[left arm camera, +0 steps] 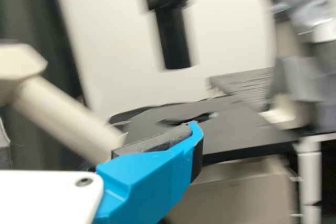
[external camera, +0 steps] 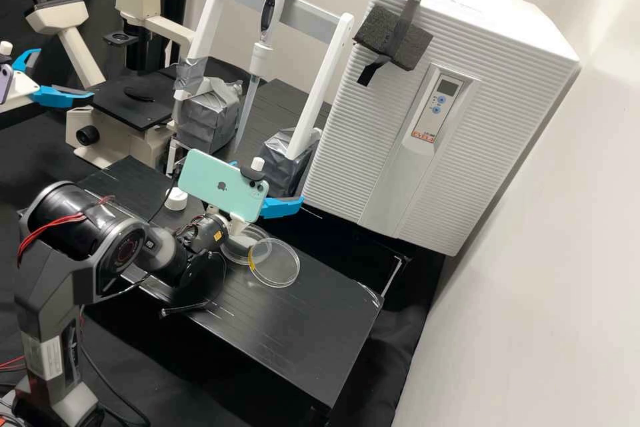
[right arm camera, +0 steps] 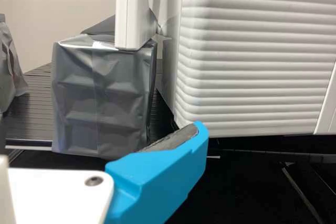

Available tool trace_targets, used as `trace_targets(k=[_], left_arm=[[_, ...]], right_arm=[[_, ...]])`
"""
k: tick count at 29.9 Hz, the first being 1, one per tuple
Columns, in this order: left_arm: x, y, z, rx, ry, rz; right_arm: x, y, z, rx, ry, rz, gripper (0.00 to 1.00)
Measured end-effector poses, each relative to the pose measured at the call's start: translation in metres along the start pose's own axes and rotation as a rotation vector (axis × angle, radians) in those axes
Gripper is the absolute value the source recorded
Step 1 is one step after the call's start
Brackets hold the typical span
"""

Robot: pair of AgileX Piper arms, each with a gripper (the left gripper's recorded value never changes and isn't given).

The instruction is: Close the bottle

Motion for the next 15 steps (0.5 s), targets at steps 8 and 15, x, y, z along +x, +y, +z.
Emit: trace_targets(k=[8, 15], left_arm=[[-0.0026, 0.012, 0.049, 0.016, -0.201, 0.041], [-0.0161, 0.003, 0.079, 0.063, -0.393, -0.001]], right_arm=[[0.000, 0.000, 0.000, 0.000, 0.000, 0.000, 1.00], [0.000, 0.000, 0.000, 0.000, 0.000, 0.000, 1.00]])
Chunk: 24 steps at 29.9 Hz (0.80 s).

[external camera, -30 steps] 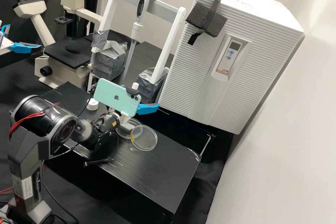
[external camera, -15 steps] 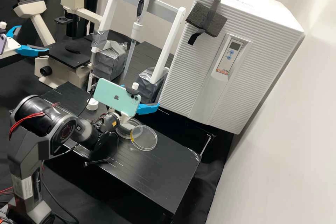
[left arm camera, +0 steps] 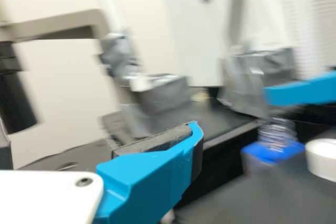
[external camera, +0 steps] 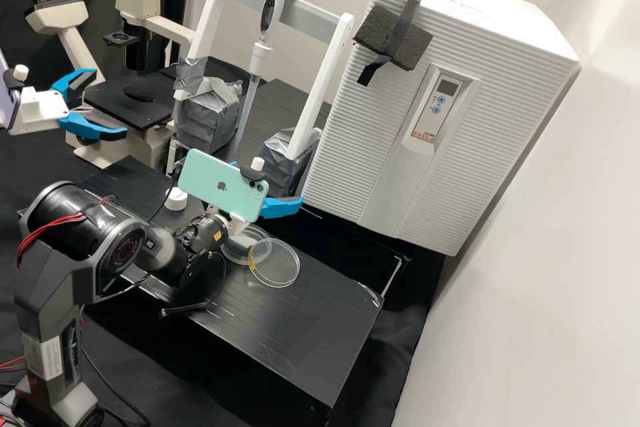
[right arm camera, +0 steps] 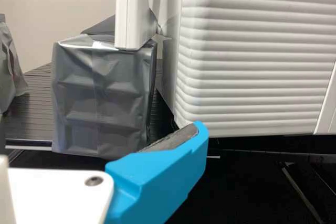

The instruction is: Close the bottle

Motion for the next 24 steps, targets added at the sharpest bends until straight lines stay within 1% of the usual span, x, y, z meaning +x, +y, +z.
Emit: trace_targets(k=[1, 3, 7, 9, 12, 13, 17, 20, 22, 24], left_arm=[[-0.0027, -0.003, 0.005, 0.002, -0.025, -0.014], [-0.0066, -0.009, 0.009, -0.002, -0.046, -0.037], [-0.0130, -0.017, 0.013, -0.014, -0.060, -0.071], [-0.0134, -0.019, 0.014, -0.030, -0.060, -0.080], [-0.0118, -0.026, 0.013, -0.042, -0.059, -0.104], [-0.0113, -0.029, 0.013, -0.051, -0.058, -0.113], [-0.0091, -0.040, 0.012, -0.107, -0.053, -0.154], [-0.0068, -0.049, 0.014, -0.163, -0.060, -0.163], [-0.0057, -0.051, 0.015, -0.181, -0.067, -0.158], [-0.0052, -0.053, 0.016, -0.186, -0.069, -0.160]], right_arm=[[0.000, 0.000, 0.000, 0.000, 0.000, 0.000, 1.00], [0.000, 0.000, 0.000, 0.000, 0.000, 0.000, 1.00], [0.000, 0.000, 0.000, 0.000, 0.000, 0.000, 1.00], [0.000, 0.000, 0.000, 0.000, 0.000, 0.000, 1.00], [0.000, 0.000, 0.000, 0.000, 0.000, 0.000, 1.00], [0.000, 0.000, 0.000, 0.000, 0.000, 0.000, 1.00], [0.000, 0.000, 0.000, 0.000, 0.000, 0.000, 1.00], [0.000, 0.000, 0.000, 0.000, 0.000, 0.000, 1.00], [0.000, 0.000, 0.000, 0.000, 0.000, 0.000, 1.00], [0.000, 0.000, 0.000, 0.000, 0.000, 0.000, 1.00]])
